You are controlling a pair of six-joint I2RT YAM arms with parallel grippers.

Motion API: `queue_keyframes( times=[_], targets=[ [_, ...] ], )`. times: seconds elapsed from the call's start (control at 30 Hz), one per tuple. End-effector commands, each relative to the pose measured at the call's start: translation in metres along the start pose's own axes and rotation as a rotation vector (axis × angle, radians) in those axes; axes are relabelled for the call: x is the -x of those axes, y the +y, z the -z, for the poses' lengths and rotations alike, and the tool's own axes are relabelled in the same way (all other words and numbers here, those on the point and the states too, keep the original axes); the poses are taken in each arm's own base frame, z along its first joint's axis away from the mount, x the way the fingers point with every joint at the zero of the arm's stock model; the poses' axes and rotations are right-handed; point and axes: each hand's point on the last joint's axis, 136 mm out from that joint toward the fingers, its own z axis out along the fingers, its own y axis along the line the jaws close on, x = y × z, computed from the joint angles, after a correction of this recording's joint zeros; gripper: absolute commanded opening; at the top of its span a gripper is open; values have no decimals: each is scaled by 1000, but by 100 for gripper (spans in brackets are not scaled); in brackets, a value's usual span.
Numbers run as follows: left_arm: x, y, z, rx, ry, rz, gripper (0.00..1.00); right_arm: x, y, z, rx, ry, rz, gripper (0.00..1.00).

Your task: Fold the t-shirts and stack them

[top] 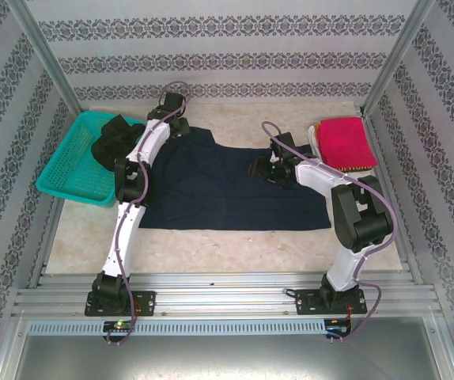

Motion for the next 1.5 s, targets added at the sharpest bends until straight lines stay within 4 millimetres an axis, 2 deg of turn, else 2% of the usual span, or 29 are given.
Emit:
queue_keyframes(
  times=[0.0, 0.1, 0.17, 0.27, 0.57, 0.6, 0.67, 0.73, 0.83, 0.97, 1.13, 1.27, 1.33, 1.47],
  targets=[
    [0, 16, -6, 23, 21, -81, 57, -4, 5, 7, 17, -8, -1, 65],
    [-4, 22, -13, 28, 35, -99, 53, -6, 5, 8, 17, -5, -2, 65],
    [-8, 26, -18, 26, 53, -102, 43, -6, 5, 9, 16, -7, -2, 65],
    [-12, 29, -20, 11, 74, -92, 35, -5, 6, 10, 19, -10, -2, 65],
    [-32, 31, -15, -3, 168, -130, 16, -4, 9, 11, 27, -14, -5, 65],
    [-31, 30, -13, -5, 171, -133, 18, -3, 9, 11, 29, -14, -5, 65],
    [-27, 26, -6, -25, 165, -140, 31, -3, 10, 12, 31, -15, -3, 65],
    [-18, 23, 3, -32, 140, -140, 36, -3, 10, 12, 32, -15, -3, 65],
    [-7, 15, 16, -66, 115, -139, 37, -4, 10, 12, 30, -15, -4, 65],
    [-11, 13, 29, -70, 143, -144, 37, -5, 10, 12, 31, -16, -4, 65],
    [-10, 12, 39, -46, 127, -165, 38, -6, 11, 9, 34, -12, 2, 65],
    [-2, 12, 41, -43, 101, -163, 38, -15, 15, -3, 47, 45, 13, 64],
    [0, 12, 43, -41, 92, -160, 39, -25, 32, -5, 99, 70, 60, 64],
    [2, 13, 42, -38, 87, -155, 39, -47, 83, -6, 117, 87, 252, 65]
  ],
)
